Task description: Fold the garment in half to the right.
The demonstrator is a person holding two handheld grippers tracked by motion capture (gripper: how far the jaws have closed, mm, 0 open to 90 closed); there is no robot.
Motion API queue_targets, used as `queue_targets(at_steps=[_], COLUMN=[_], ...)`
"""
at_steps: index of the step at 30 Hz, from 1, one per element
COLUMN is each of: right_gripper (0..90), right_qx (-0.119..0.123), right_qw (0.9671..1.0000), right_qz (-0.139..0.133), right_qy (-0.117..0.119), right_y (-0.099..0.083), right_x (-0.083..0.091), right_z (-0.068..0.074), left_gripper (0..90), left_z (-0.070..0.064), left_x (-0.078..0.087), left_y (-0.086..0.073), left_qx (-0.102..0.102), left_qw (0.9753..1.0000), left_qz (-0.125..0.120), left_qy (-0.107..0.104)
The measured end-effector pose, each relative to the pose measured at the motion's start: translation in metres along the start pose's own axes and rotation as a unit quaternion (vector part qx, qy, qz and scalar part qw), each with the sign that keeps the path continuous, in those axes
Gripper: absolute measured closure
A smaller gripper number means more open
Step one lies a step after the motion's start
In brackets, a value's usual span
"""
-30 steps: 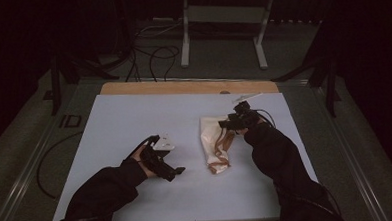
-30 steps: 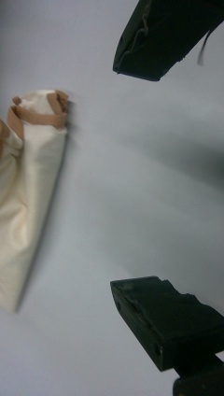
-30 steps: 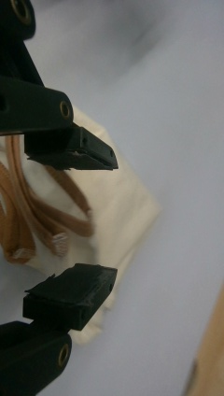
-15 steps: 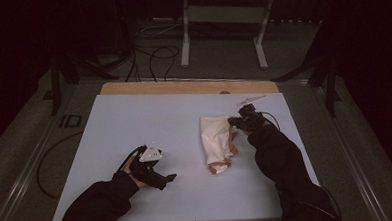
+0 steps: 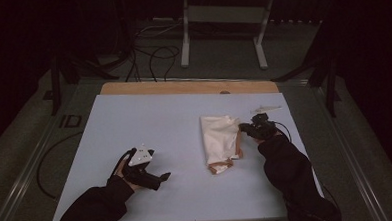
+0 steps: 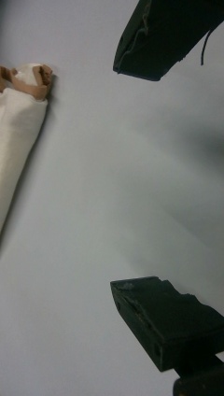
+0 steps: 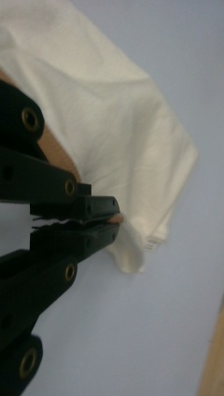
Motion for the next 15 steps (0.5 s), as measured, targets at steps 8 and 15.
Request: queue_targets(at_steps=[8, 15], right_gripper=[86.0, 87.1], right_qx=[-0.015, -0.013], right_qw=[0.9995, 0.9987], right_qz=[0.022, 0.046], right_qy=[-0.015, -0.016], right_y=[-0.02, -0.033], right_x=[-0.004, -0.016], right_z=[-0.009, -0.01], left_gripper=[0.4, 0.4], left_z=[-0.001, -0.001], left_x=[0.003, 0.004], left_y=[-0.004, -0.005], left_qx=[0.002, 0.0], left_qw=[1.0, 1.0], left_qz=[0.001, -0.002], left_qy=[0.001, 0.004])
Point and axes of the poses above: each handheld gripper's, and its own axes: x roughly backward along the jaws, y roughly out of its top, z roughly to its left, the point moved 4 cm from there along -x, roughly forward along the jaws, and after that the axes turned 5 degrees about y, right-handed, at the moved point
